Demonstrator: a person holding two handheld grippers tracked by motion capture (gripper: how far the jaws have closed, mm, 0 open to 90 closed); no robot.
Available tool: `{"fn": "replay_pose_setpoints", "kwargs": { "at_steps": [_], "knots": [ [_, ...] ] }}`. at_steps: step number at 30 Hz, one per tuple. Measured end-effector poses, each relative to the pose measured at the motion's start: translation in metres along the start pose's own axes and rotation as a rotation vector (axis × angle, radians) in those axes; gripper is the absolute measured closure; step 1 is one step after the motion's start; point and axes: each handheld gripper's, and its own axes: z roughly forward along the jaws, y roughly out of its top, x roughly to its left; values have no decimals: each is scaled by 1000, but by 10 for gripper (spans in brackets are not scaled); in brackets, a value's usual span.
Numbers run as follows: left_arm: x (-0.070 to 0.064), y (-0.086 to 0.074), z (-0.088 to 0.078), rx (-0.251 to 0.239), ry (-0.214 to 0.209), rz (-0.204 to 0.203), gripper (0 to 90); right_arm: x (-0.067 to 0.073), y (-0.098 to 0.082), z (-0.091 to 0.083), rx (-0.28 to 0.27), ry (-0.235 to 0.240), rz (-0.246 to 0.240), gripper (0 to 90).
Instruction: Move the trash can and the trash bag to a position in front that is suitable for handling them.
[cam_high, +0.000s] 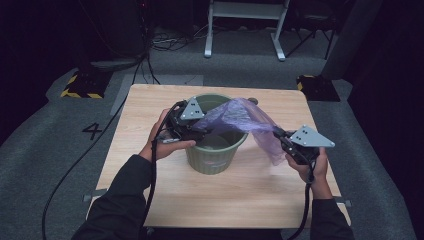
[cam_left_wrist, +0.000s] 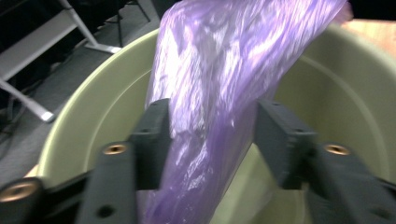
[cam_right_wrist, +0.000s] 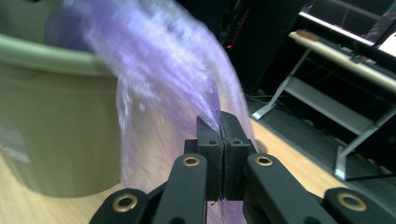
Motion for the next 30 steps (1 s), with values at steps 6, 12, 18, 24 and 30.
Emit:
{"fn": "replay_pose_setpoints", "kwargs": {
  "at_steps": [6, 12, 18, 24, 30],
  "knots": [
    [-9, 0, -5, 3, 12, -1, 293, -12, 11, -13, -19, -24, -2, 890],
    [-12, -10, -27, -57, 41, -1, 217, -10, 26, -9, -25, -20, -41, 888],
    [-23, -31, -51, -110, 59, -27, 184, -6, 38, 1, -26, -14, -68, 888],
    [-37, -60, -71, -139, 103, -34, 173, -1, 44, 11, -20, 2, -85, 888],
    [-43, -102, -72, -113, 105, -73, 155, 2, 52, 15, -20, 7, -101, 889]
  ]
}}
